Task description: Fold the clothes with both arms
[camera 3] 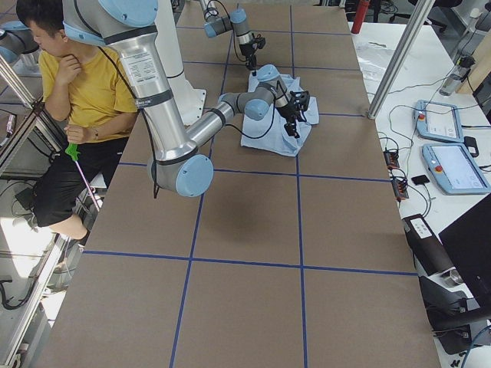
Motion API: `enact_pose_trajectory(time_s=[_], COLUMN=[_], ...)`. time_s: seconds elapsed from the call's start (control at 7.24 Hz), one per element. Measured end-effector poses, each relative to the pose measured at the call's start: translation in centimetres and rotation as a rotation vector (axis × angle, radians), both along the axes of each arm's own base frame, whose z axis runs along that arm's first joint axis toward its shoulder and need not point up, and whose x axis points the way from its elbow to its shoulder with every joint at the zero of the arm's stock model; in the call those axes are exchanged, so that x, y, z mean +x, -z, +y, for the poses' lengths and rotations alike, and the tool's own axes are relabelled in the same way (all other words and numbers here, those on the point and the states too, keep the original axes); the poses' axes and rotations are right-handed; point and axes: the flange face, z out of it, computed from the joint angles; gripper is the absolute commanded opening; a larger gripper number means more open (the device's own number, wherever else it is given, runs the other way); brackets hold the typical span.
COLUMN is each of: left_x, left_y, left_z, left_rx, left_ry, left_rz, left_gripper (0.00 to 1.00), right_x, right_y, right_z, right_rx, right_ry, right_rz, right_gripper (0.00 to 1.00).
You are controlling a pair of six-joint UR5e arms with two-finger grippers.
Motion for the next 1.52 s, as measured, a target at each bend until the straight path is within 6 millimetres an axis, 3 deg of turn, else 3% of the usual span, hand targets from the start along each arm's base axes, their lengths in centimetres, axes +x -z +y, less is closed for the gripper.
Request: enact_pose_trajectory(time_s=[0.28, 0.41, 0.83, 0.97, 1.1, 1.38, 1.52], left_x=[-5.3, -6.4, -4.4, -3.8, -3.3, -4.5, -5.9], left_y=[-2.2, -2.6, -0.1, 1.6, 3.3, 3.4, 3.3], left_z=[-8.3, -14.4, -33.7, -38.0, -40.9, -41.7, -41.2], left_rx=[0.089, 0.119, 0.096, 0.101, 0.112, 0.155, 0.178], left_ry=[0.094, 0.147, 0.273, 0.299, 0.314, 0.274, 0.23], left_rz=[-0.115, -0.172, -0.286, -0.3, -0.293, -0.242, -0.215], left_gripper=[0.0, 0.0, 0.0, 0.0, 0.99, 1.0, 1.0], right_x=[0.1, -0.1, -0.2, 0.0, 0.0, -1.7, -3.2], right_y=[1.2, 1.9, 4.3, 4.7, 5.0, 6.3, 8.7], right_z=[0.5, 1.0, 2.9, 3.3, 3.6, 4.3, 4.1], right_rx=[0.011, 0.017, 0.035, 0.038, 0.039, -0.002, -0.062], right_ry=[0.006, 0.012, 0.027, 0.027, 0.03, 0.023, -0.01], right_rz=[-0.022, -0.037, -0.08, -0.091, -0.099, -0.12, -0.131], right_gripper=[1.0, 1.0, 1.0, 1.0, 1.0, 1.0, 0.99])
